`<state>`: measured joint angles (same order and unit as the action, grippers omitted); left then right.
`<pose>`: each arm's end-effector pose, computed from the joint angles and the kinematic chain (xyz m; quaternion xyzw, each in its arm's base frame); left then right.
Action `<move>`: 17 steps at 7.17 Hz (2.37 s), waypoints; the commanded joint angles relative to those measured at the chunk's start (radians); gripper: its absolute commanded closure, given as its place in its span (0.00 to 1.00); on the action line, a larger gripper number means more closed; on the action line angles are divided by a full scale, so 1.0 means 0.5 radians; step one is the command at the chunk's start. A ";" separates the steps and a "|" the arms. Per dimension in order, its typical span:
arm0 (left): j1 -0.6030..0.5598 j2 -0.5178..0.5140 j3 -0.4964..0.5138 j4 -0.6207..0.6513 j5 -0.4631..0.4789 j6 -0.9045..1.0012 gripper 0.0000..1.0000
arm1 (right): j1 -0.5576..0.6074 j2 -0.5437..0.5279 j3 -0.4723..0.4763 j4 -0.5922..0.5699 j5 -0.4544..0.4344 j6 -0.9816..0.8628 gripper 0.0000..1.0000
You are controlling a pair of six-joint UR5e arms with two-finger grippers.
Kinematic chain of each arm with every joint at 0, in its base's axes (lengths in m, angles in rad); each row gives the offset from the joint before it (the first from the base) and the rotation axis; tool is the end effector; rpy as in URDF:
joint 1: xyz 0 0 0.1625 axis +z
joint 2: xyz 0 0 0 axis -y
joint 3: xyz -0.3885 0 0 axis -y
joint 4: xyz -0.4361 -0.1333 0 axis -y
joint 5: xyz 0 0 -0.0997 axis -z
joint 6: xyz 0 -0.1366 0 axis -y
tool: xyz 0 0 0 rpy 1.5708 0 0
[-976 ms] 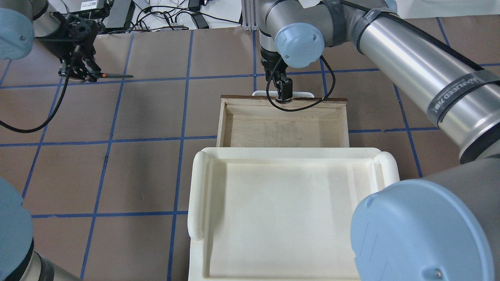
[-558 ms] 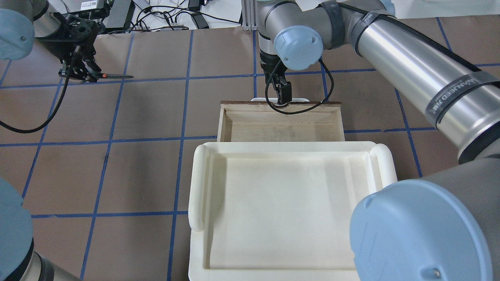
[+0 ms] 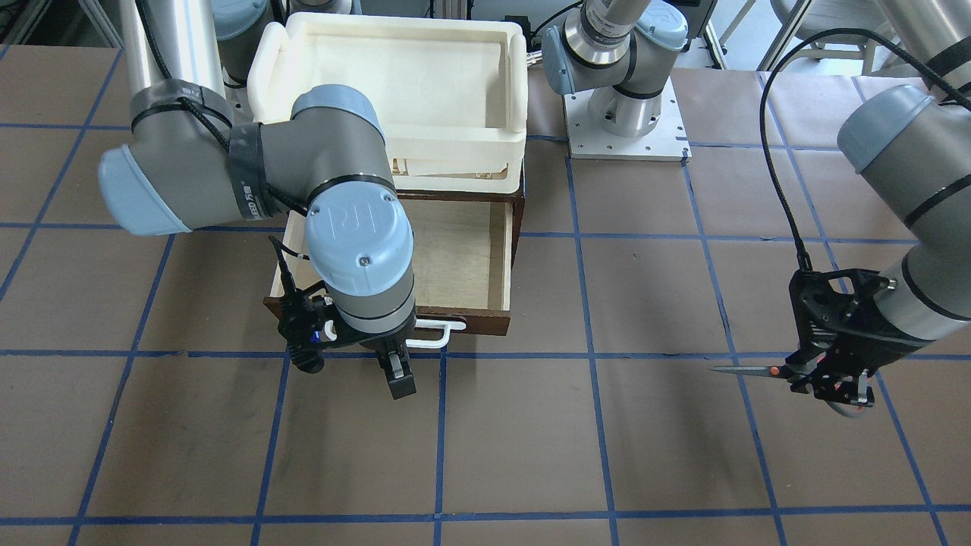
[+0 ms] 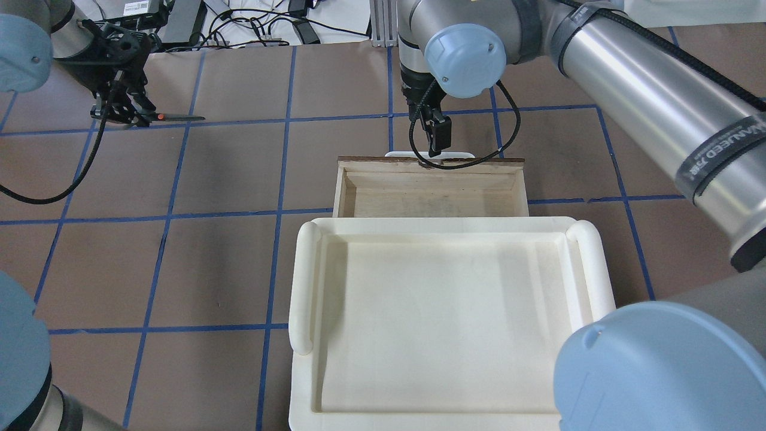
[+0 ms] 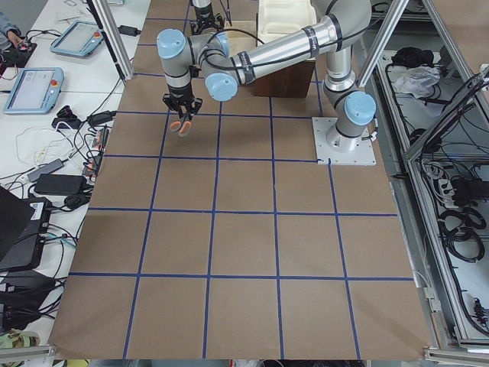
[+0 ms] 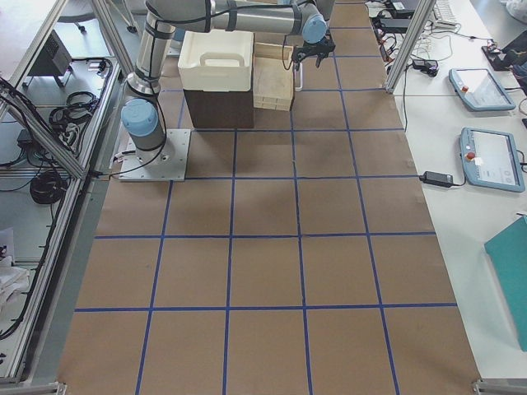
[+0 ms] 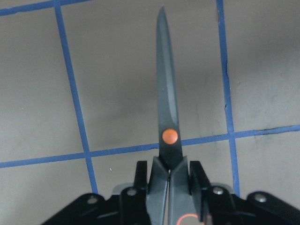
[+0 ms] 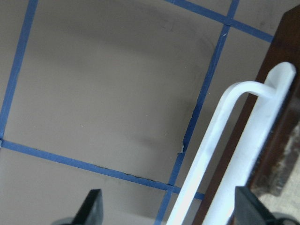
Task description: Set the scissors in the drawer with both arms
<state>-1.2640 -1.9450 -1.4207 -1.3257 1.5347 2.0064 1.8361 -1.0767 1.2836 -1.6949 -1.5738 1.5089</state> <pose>0.0705 -0.6802 0.2928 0.7511 0.6598 -0.0207 0.0023 0.3115 -0.6398 0.2706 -0.5819 -0.8122 -0.0250 0.0330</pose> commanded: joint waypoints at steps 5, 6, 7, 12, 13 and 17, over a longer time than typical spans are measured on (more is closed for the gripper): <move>-0.049 0.064 0.000 -0.079 -0.026 -0.064 1.00 | -0.251 -0.365 0.050 0.027 -0.405 -1.298 0.00; -0.161 0.137 0.003 -0.207 -0.026 -0.256 1.00 | -0.288 -0.405 0.053 0.024 -0.384 -1.488 0.00; -0.293 0.202 0.004 -0.275 -0.014 -0.361 1.00 | -0.343 -0.436 0.056 0.033 -0.390 -1.709 0.00; -0.962 0.249 -0.015 -0.374 -0.130 -1.167 1.00 | -0.708 -0.712 0.077 0.327 -0.279 -2.292 0.00; -1.048 0.227 -0.015 -0.371 -0.139 -1.339 1.00 | -0.712 -0.724 0.080 0.325 -0.270 -2.655 0.00; -1.276 0.138 -0.021 -0.328 -0.139 -1.781 1.00 | -0.727 -0.786 0.166 0.359 0.110 -2.723 0.00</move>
<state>-1.8766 -1.8593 -1.4311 -1.5025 1.4720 1.1719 1.4759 -1.4638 1.3497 -1.5158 -1.5594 0.1521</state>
